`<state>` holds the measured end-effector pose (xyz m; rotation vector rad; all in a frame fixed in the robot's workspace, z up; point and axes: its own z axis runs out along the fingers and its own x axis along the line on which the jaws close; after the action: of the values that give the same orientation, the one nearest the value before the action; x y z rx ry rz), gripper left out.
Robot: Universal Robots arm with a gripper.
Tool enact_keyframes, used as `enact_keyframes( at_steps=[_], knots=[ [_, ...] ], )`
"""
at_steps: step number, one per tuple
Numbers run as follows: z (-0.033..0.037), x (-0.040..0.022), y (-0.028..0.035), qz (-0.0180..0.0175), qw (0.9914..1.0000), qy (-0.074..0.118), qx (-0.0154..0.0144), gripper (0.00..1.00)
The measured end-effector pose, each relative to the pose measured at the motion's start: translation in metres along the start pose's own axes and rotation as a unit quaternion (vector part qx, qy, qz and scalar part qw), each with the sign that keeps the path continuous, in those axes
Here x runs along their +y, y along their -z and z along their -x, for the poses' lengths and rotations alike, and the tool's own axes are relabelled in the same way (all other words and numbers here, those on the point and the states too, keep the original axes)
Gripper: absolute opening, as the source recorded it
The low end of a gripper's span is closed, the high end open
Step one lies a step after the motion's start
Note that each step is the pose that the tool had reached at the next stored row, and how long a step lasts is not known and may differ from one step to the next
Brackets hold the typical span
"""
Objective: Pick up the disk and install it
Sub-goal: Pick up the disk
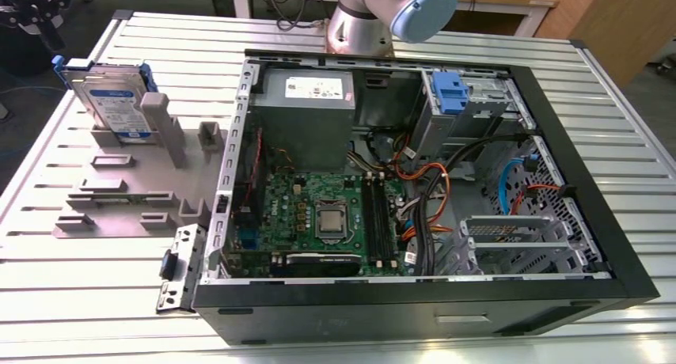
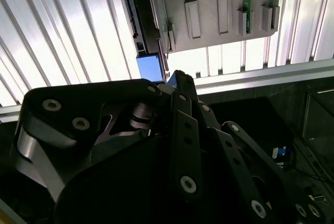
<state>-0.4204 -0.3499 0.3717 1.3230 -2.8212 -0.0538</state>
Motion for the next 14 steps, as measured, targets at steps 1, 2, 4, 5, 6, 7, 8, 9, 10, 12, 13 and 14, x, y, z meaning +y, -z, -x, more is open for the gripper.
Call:
enact_keyframes(
  at_steps=[1, 2, 4, 5, 6, 7, 8, 9, 10, 12, 13, 14],
  knots=[
    [0.0000, 0.0000, 0.0000, 0.0000, 1.00000, 0.000, 0.0000, 0.11],
    [0.0000, 0.0000, 0.0000, 0.0000, 1.00000, 0.000, 0.0000, 0.11],
    [0.0000, 0.0000, 0.0000, 0.0000, 1.00000, 0.000, 0.0000, 0.11],
    [0.0000, 0.0000, 0.0000, 0.0000, 1.00000, 0.000, 0.0000, 0.11],
    [0.0000, 0.0000, 0.0000, 0.0000, 1.00000, 0.000, 0.0000, 0.11],
    [0.0000, 0.0000, 0.0000, 0.0000, 1.00000, 0.001, 0.0001, 0.11],
    [0.0000, 0.0000, 0.0000, 0.0000, 1.00000, 0.001, 0.0000, 0.11],
    [0.0000, 0.0000, 0.0000, 0.0000, 1.00000, 0.002, 0.0001, 0.11],
    [0.0000, 0.0000, 0.0000, 0.0000, 1.00000, 0.003, 0.0001, 0.11],
    [0.0000, 0.0000, 0.0000, 0.0000, 0.99999, 0.005, 0.0002, 0.11],
    [0.0000, 0.0000, 0.0000, -0.0001, 0.99998, 0.007, 0.0003, 0.11],
    [0.0000, 0.0000, 0.0000, -0.0001, 0.99997, 0.008, 0.0003, 0.11]
  ],
)
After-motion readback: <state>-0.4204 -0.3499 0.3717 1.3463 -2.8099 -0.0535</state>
